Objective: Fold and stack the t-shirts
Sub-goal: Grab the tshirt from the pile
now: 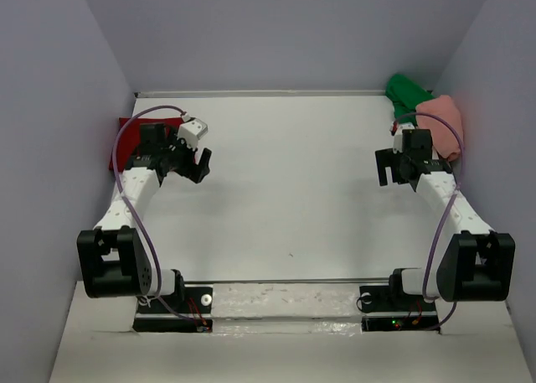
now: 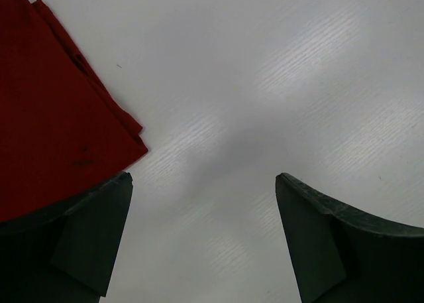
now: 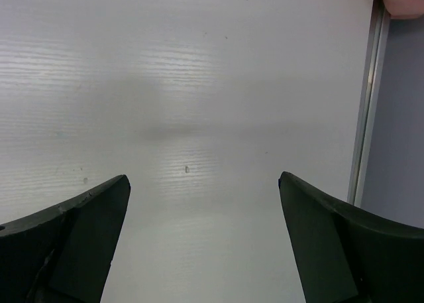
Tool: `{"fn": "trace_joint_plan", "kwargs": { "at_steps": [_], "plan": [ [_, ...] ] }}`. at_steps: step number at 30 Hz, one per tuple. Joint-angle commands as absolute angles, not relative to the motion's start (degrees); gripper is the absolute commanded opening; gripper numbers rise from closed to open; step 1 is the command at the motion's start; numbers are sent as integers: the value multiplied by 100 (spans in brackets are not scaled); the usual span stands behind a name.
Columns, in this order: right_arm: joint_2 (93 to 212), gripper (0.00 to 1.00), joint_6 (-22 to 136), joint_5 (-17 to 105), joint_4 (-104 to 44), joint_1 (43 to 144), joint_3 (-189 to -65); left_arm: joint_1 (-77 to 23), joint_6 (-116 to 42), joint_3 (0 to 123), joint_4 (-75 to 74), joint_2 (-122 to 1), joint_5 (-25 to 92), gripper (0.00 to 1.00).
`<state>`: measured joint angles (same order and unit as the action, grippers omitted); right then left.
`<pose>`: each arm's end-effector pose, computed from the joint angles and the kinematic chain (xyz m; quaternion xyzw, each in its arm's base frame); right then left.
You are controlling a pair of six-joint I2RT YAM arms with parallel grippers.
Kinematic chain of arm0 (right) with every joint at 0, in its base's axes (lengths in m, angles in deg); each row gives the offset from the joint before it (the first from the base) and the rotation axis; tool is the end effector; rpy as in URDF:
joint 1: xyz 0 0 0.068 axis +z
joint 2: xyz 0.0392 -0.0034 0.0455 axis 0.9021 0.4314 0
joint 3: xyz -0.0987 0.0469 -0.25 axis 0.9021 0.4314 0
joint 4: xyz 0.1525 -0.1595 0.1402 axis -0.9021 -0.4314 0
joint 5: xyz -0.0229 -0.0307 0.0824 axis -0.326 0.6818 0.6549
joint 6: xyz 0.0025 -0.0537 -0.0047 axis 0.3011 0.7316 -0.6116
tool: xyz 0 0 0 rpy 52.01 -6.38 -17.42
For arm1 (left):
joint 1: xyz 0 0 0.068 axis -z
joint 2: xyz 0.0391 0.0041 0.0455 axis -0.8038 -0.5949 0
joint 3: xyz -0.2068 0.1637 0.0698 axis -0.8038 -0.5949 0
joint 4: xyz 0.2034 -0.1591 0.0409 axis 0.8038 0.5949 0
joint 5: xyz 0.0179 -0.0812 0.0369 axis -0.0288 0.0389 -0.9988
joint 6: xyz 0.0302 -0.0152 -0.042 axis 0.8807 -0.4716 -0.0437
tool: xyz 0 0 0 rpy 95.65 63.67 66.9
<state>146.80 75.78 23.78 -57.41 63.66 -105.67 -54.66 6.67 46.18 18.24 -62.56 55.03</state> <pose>0.2749 -0.0113 0.2542 -0.0533 0.9320 -0.1367 0.3315 0.2986 -0.0116 0.2770 0.3378 0.8059 -0.0994 0.4759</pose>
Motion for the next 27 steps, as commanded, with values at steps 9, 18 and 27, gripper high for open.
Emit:
{"fn": "trace_joint_plan", "kwargs": {
  "at_steps": [9, 18, 27],
  "plan": [
    [14385, 100, 7695, 2453, -5317, 6330, -10346, -5463, 485, 4350, 1432, -5393, 5280, 99],
    [14666, 100, 7503, 2034, -5160, 6224, -10311, -5463, 72, 4571, 1160, -5498, 5720, 99],
    [14271, 100, 7475, 2207, -5326, 6224, -10496, -5867, 239, 4702, 1836, -5876, 6774, 99]
  ]
}}
